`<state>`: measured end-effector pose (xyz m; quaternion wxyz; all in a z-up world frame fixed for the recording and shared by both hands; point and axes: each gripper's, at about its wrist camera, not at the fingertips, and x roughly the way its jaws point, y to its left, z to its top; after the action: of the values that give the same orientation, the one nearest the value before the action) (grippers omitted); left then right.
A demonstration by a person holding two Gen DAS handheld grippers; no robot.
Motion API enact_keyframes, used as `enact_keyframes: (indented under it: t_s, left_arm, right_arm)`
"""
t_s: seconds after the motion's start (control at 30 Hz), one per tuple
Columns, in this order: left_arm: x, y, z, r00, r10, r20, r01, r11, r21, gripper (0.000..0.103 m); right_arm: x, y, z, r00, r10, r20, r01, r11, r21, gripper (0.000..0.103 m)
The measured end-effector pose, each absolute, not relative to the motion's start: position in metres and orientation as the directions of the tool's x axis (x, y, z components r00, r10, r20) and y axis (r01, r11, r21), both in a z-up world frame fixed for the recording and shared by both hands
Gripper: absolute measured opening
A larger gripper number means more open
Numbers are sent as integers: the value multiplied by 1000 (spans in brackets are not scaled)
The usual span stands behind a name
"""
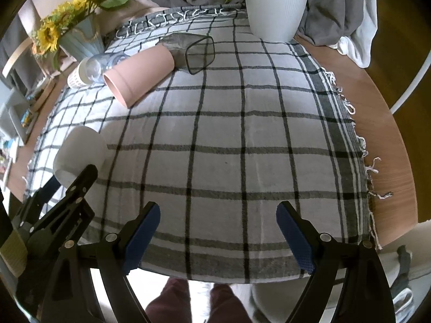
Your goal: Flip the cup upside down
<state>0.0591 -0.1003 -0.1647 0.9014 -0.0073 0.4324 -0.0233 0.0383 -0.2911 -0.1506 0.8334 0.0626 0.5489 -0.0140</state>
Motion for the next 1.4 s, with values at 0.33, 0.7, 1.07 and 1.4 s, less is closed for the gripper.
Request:
enact_keyframes:
  t_s: [0.33, 0.7, 1.07, 1.4]
  left_arm:
    - [81, -85, -160, 589, -98, -803, 25, 994, -103, 66]
    - [98, -82, -163, 566, -116, -816, 32, 992, -120, 66]
    - [102, -81, -164, 550, -134, -825, 26, 989, -143, 67]
    - [60, -73, -114, 650, -14, -760, -36, 998, -49, 102]
  right_arm:
    - [53, -281, -139, 432, 77, -899, 98, 986, 132, 88]
    - [65, -275, -133, 453, 79, -888, 97, 986, 137, 88]
    - [67, -276, -137, 441, 85, -893, 109, 983, 147, 88]
    - [48, -279, -110, 520, 46, -853, 116, 986, 123, 88]
